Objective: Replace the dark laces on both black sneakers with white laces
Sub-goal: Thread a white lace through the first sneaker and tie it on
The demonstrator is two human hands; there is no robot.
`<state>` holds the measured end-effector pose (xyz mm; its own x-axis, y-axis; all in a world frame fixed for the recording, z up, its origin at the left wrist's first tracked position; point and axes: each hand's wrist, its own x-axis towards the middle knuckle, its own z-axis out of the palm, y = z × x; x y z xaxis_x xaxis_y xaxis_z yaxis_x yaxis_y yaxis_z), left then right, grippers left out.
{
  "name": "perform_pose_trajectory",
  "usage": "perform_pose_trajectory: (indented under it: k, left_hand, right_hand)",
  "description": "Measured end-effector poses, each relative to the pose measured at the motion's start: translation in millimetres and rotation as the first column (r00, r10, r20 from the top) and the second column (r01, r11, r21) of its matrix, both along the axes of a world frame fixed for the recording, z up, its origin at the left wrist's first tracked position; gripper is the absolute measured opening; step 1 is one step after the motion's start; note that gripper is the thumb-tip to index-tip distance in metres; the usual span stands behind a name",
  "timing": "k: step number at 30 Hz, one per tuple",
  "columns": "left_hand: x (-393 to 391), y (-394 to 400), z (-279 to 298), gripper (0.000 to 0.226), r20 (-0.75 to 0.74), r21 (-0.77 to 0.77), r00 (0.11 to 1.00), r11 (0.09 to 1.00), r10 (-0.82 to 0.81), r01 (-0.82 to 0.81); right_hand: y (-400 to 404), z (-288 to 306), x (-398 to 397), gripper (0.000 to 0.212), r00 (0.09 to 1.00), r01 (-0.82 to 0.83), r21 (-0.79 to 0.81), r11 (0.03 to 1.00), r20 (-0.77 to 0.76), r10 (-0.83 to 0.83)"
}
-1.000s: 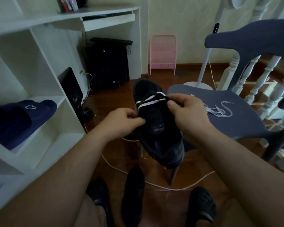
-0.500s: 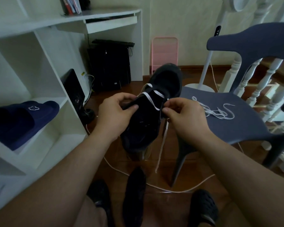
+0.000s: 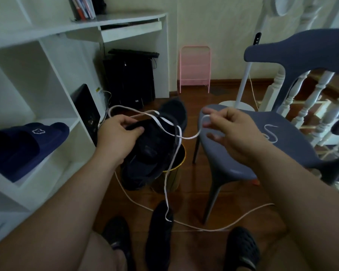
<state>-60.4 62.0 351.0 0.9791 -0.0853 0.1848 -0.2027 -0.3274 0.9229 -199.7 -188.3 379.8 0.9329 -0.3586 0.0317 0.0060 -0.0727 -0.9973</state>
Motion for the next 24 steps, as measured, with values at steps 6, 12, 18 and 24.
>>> perform_pose_trajectory:
  k: [6, 12, 18, 24]
  left_hand:
    - [-9, -12, -6, 0.017, -0.011, 0.041, 0.999, 0.998, -0.046, 0.046]
    - [-10, -16, -6, 0.018, -0.004, 0.04, 0.999, 0.998, -0.048, 0.048]
    - [-13, -17, -4, 0.017, -0.015, 0.027, 0.998, 0.998, -0.061, 0.061]
    - [-5, -7, 2, 0.02, -0.044, -0.079, 0.999, 0.997, -0.001, -0.003]
  right_hand:
    - [29, -6, 4, 0.012, 0.995, -0.096, -0.452, 0.887, -0.058, 0.078]
    - [24, -22, 10, 0.007, 0.986, -0.137, -0.693, 0.708, -0.168, 0.026]
    - [22, -22, 10, 0.019, 0.979, -0.152, -0.745, 0.649, -0.202, -0.003]
    - [-7, -28, 1, 0.012, 0.736, -0.548, -0.716, 0.432, -0.659, -0.159]
